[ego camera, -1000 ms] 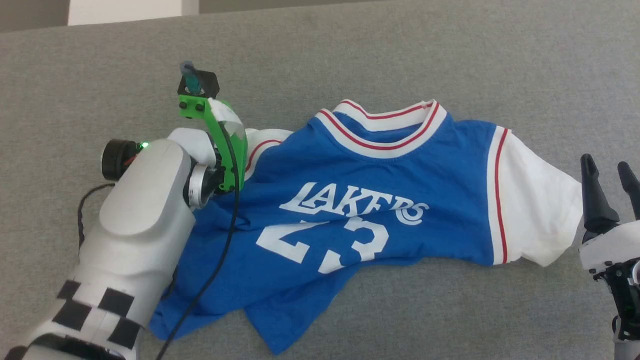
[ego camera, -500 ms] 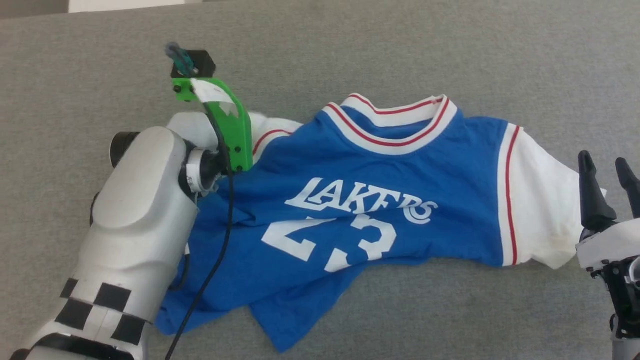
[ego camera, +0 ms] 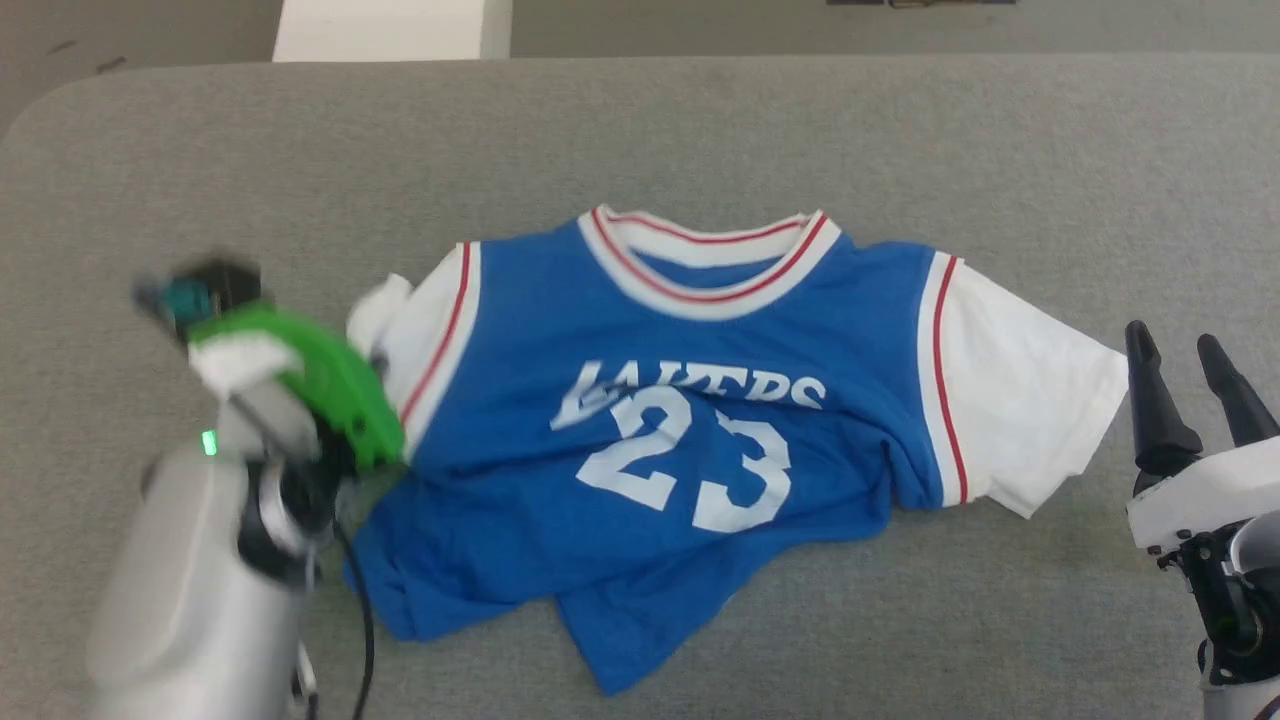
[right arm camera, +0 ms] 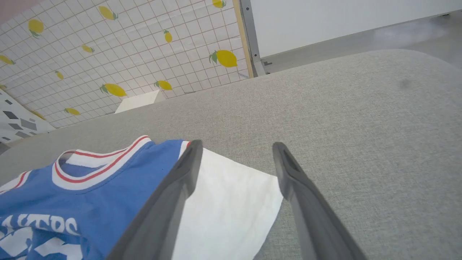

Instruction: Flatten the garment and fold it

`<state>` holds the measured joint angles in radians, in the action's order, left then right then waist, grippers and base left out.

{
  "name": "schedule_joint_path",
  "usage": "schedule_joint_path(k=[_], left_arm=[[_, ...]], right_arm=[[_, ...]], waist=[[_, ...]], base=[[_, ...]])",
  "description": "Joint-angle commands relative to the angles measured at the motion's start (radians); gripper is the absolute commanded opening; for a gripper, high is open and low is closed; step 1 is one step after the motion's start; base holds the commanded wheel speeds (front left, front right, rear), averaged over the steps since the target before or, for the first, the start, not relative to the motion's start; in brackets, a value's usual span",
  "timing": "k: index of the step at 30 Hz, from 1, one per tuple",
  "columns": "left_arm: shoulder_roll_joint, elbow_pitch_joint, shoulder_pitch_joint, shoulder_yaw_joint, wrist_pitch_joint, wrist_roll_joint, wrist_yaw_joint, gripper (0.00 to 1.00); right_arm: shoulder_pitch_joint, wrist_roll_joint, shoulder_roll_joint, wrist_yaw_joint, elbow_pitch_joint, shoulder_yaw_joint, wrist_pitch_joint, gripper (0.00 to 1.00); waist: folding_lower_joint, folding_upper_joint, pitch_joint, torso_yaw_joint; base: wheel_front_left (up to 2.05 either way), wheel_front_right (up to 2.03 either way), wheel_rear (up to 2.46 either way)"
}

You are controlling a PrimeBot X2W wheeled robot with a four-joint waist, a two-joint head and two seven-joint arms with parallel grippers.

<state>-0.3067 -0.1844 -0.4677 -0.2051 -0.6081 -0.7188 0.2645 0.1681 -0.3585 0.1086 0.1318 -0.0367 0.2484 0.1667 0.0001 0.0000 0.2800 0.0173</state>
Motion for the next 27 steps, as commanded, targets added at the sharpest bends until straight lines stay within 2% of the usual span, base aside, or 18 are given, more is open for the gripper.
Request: schedule_joint_path(k=[1,5,9,11,16,21,27], left_arm=[[0.016,0.011,0.073,0.017,0.019,-0.025,0.017,0.0],[0.054,0.015,0.219,0.04,0.05,-0.063,0.042,0.0],[0.096,0.006,0.299,0.07,0.091,-0.104,0.046,0.0],[0.105,0.007,0.315,0.087,0.121,-0.114,0.039,1.0],[0.091,0.083,0.329,0.128,0.229,-0.091,0.02,1.0],[0.03,0.2,0.358,0.141,0.409,0.035,-0.002,1.0],[0.011,0.236,0.402,0.111,0.552,0.133,-0.03,1.0]], right_arm=[[-0.003,0.006,0.001,-0.001,-0.001,-0.006,-0.003,1.0],[0.003,0.003,0.008,-0.001,-0.001,-0.017,-0.001,1.0],[0.002,0.0,0.013,-0.001,-0.001,-0.024,0.003,1.0],[-0.001,0.0,0.015,-0.001,-0.003,-0.027,0.005,1.0],[-0.015,0.0,0.015,-0.001,-0.004,-0.029,0.008,1.0],[-0.028,-0.001,0.009,-0.001,-0.007,-0.033,0.009,1.0],[-0.041,0.01,0.01,-0.001,-0.021,-0.027,0.043,1.0]], waist=[[-0.0001,0.0,-0.02,0.022],[-0.0001,0.0,-0.025,0.027],[-0.0001,0.0,-0.033,0.028],[-0.0001,0.0,-0.039,0.026],[-0.0001,0.0,-0.056,0.016],[-0.0001,0.0,-0.068,-0.005],[-0.0001,0.0,-0.073,-0.015]], base=[[0.0,0.0,0.0],[0.0,0.0,0.0],[0.0,0.0,0.0],[0.0,0.0,0.0],[0.0,0.0,0.0],[0.0,0.0,0.0],[0.0,0.0,0.0]])
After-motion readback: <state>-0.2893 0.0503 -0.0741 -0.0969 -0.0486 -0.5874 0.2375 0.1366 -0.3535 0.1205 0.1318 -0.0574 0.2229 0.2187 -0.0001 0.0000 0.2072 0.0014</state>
